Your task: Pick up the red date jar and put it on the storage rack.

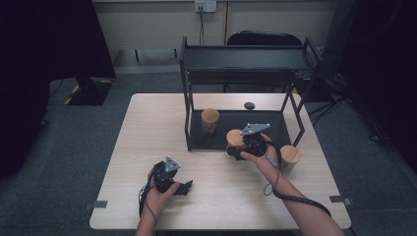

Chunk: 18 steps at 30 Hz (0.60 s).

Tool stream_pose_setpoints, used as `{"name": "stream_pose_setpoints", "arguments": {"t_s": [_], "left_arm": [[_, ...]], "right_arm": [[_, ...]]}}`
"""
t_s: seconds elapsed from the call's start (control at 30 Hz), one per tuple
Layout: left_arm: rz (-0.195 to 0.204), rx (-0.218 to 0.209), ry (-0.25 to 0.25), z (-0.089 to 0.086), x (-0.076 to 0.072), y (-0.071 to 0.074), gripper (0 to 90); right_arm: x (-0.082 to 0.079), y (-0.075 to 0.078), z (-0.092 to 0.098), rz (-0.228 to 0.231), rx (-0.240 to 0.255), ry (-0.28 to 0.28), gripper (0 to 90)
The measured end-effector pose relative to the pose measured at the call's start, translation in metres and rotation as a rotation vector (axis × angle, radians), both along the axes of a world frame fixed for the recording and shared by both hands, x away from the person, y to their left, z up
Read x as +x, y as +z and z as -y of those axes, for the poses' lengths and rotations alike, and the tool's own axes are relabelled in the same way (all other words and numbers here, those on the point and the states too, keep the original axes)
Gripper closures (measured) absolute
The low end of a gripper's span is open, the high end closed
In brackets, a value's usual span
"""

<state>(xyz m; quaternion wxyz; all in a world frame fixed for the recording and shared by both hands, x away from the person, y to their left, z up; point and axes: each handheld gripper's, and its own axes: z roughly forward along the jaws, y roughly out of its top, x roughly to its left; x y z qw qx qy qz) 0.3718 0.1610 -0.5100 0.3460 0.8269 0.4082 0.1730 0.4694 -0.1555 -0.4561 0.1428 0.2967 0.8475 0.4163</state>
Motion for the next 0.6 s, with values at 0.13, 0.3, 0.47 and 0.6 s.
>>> {"name": "stream_pose_setpoints", "arguments": {"t_s": [0.13,0.3,0.47,0.6], "left_arm": [[0.000,-0.001,0.000,0.000,0.000,0.000,0.1],[0.000,0.000,0.000,0.000,0.000,0.000,0.1],[0.000,0.000,-0.001,0.000,0.000,0.000,0.1],[0.000,-0.001,-0.001,0.000,0.000,0.000,0.1]], "right_arm": [[0.004,0.000,0.000,-0.002,0.005,-0.010,25.1],[0.010,0.000,0.000,-0.006,0.016,-0.026,25.1],[0.017,0.000,0.000,-0.003,0.014,-0.043,25.1],[0.021,0.000,0.000,-0.008,0.016,-0.053,25.1]]}}
